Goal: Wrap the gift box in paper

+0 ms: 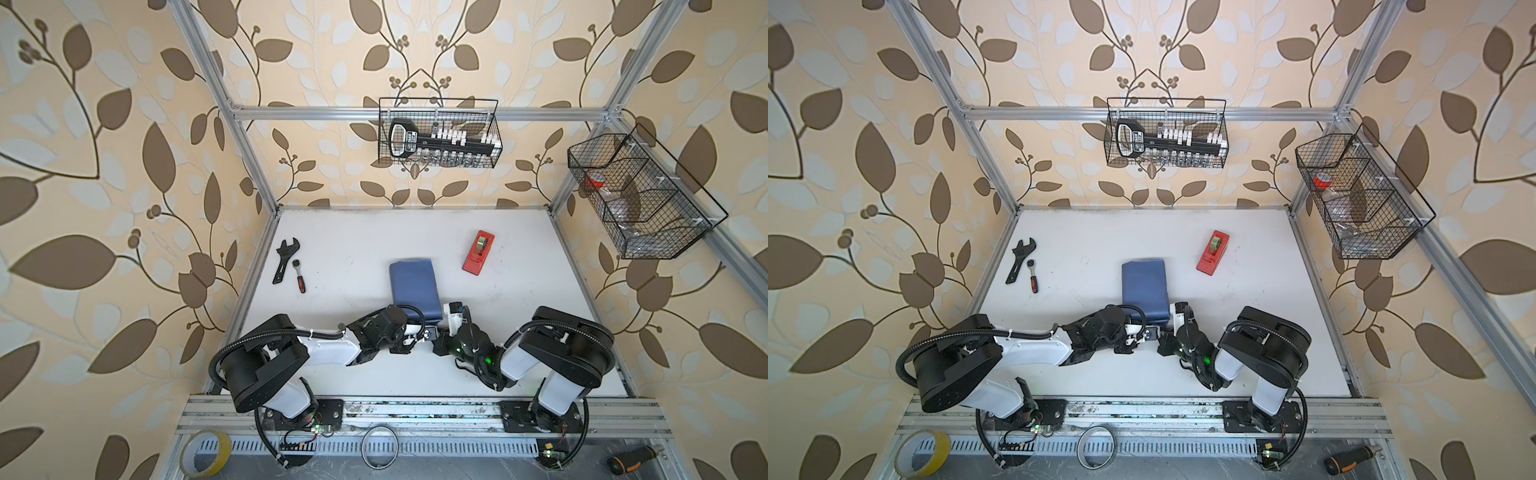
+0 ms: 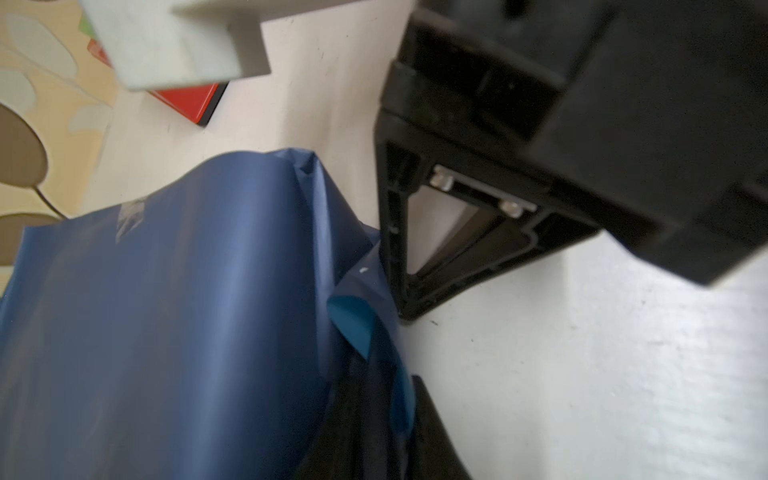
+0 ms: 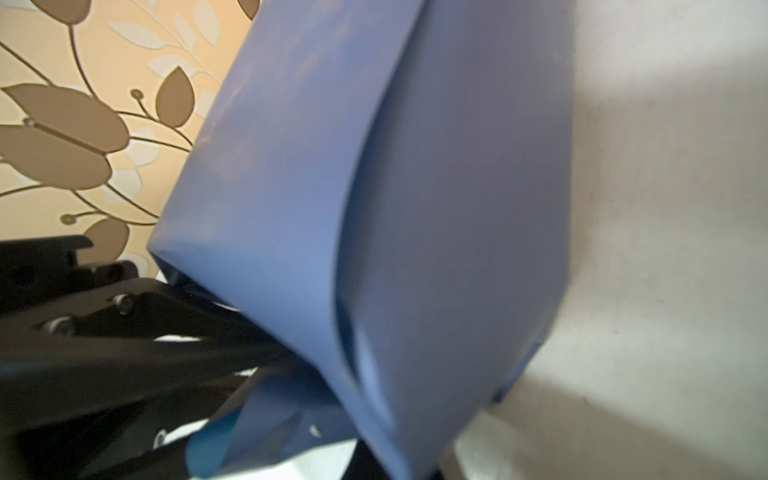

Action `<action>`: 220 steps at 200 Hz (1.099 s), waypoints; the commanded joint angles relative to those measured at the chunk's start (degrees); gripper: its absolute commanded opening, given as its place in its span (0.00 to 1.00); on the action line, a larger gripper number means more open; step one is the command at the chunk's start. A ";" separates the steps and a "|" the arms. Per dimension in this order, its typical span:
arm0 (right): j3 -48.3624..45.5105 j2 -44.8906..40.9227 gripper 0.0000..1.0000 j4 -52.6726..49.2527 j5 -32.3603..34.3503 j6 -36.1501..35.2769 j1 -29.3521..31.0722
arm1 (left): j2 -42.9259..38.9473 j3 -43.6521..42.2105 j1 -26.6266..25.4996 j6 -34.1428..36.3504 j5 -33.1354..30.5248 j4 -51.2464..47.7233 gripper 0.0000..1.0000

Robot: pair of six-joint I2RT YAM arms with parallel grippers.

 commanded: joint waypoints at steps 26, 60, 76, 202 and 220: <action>-2.75 -1.48 0.06 1.71 1.38 0.08 0.28 | -0.20 1.42 0.24 0.36 -0.09 0.96 0.00; -6.24 -9.45 0.19 -5.54 0.66 -1.38 -0.57 | -0.62 0.40 0.33 0.18 0.24 2.89 0.00; -7.77 -15.73 0.25 -11.69 0.39 -2.45 -1.44 | -0.57 -0.10 0.42 0.08 0.46 4.24 0.00; 19.30 -22.07 0.84 -50.85 -13.97 -18.36 -16.75 | 0.82 -0.92 0.59 0.69 3.36 7.08 0.00; 22.76 -18.41 0.84 -52.72 -13.90 -19.78 -17.12 | 1.43 -0.62 0.58 0.21 4.79 7.27 0.00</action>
